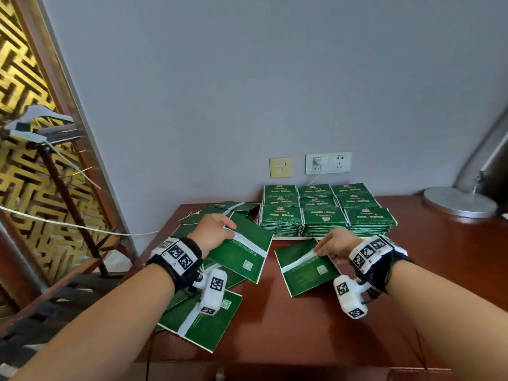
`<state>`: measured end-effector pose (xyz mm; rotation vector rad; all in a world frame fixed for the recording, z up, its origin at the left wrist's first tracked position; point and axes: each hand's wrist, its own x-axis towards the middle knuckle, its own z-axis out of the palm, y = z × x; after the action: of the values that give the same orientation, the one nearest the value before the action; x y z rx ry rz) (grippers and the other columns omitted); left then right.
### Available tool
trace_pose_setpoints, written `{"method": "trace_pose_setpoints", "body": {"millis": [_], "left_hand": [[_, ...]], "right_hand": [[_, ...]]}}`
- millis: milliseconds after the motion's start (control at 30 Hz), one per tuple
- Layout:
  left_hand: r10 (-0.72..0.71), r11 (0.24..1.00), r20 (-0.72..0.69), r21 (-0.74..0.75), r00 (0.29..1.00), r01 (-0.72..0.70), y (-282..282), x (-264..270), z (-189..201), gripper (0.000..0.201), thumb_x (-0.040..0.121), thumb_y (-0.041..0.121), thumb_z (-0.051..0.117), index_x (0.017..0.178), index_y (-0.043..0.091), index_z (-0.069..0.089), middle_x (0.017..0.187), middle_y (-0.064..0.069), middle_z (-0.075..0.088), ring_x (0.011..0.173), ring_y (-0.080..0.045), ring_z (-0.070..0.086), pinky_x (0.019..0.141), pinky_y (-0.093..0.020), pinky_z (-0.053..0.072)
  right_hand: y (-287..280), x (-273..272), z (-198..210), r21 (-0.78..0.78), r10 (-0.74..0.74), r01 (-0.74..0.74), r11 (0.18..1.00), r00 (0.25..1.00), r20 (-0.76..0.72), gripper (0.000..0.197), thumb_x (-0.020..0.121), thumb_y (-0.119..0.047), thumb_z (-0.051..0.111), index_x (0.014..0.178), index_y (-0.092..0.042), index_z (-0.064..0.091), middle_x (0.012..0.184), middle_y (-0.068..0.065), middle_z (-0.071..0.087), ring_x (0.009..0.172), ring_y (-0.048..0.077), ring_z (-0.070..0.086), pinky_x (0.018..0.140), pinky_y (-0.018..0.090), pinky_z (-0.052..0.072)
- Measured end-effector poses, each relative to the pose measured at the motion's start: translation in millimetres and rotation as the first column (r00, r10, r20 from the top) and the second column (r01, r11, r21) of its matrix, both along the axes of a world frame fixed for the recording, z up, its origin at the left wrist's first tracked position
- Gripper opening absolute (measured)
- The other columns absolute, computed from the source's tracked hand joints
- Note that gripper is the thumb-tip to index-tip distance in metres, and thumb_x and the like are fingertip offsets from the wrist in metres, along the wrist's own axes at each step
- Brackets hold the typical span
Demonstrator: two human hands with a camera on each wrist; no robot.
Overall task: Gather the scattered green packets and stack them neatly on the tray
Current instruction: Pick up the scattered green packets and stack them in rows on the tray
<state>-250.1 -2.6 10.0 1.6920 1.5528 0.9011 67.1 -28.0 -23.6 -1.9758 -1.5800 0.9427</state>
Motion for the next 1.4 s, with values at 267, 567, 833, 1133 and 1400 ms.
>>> {"method": "trace_pose_setpoints", "body": {"millis": [267,567,833,1133,1400], "left_hand": [[-0.109,0.99,-0.135,-0.101,0.985,0.096,5,64,-42,0.009,0.085,0.003,0.067,0.093,0.002,0.072,0.083,-0.003,0.063,0.062,-0.012,0.052,0.064,-0.023,0.048],[-0.182,0.981,-0.53,-0.042,0.828,0.189,30,67,-53,0.006,0.084,0.022,0.069,0.083,0.017,0.067,0.086,0.003,0.068,0.078,-0.014,0.063,0.077,-0.029,0.052],[-0.316,0.935,-0.659,-0.093,0.682,0.343,51,93,-67,0.021,0.09,0.035,0.066,0.109,0.028,0.063,0.117,0.006,0.063,0.108,-0.017,0.058,0.102,-0.043,0.045],[-0.329,0.937,-0.668,-0.144,0.668,0.318,61,97,-74,0.052,0.081,0.031,0.077,0.128,0.023,0.057,0.129,0.003,0.058,0.121,-0.021,0.054,0.107,-0.052,0.038],[-0.314,0.947,-0.653,-0.161,0.689,0.278,62,97,-68,0.059,0.077,0.026,0.082,0.13,0.013,0.059,0.127,0.0,0.061,0.115,-0.021,0.058,0.104,-0.041,0.045]], "right_hand": [[-18,53,-10,-0.087,-0.036,0.046,0.995,0.994,0.106,0.016,0.082,-0.014,0.073,0.098,-0.008,0.074,0.067,0.003,0.064,0.059,0.015,0.059,0.052,0.024,0.051],[14,52,-4,-0.004,0.12,-0.128,0.992,0.915,0.385,0.033,0.082,-0.024,0.074,0.114,-0.017,0.068,0.114,0.0,0.067,0.102,0.018,0.063,0.088,0.028,0.05],[44,35,-11,-0.049,0.292,-0.314,0.948,0.8,0.524,0.042,0.086,-0.023,0.07,0.126,-0.021,0.06,0.129,0.001,0.06,0.114,0.021,0.058,0.097,0.032,0.048],[56,30,-19,-0.116,0.367,-0.373,0.921,0.726,0.582,0.064,0.077,-0.021,0.078,0.135,-0.017,0.053,0.131,0.006,0.057,0.117,0.025,0.054,0.096,0.032,0.047],[55,35,-13,-0.073,0.293,-0.301,0.951,0.8,0.524,0.061,0.074,-0.014,0.079,0.13,-0.011,0.057,0.126,0.008,0.061,0.111,0.025,0.059,0.091,0.031,0.05]]}}
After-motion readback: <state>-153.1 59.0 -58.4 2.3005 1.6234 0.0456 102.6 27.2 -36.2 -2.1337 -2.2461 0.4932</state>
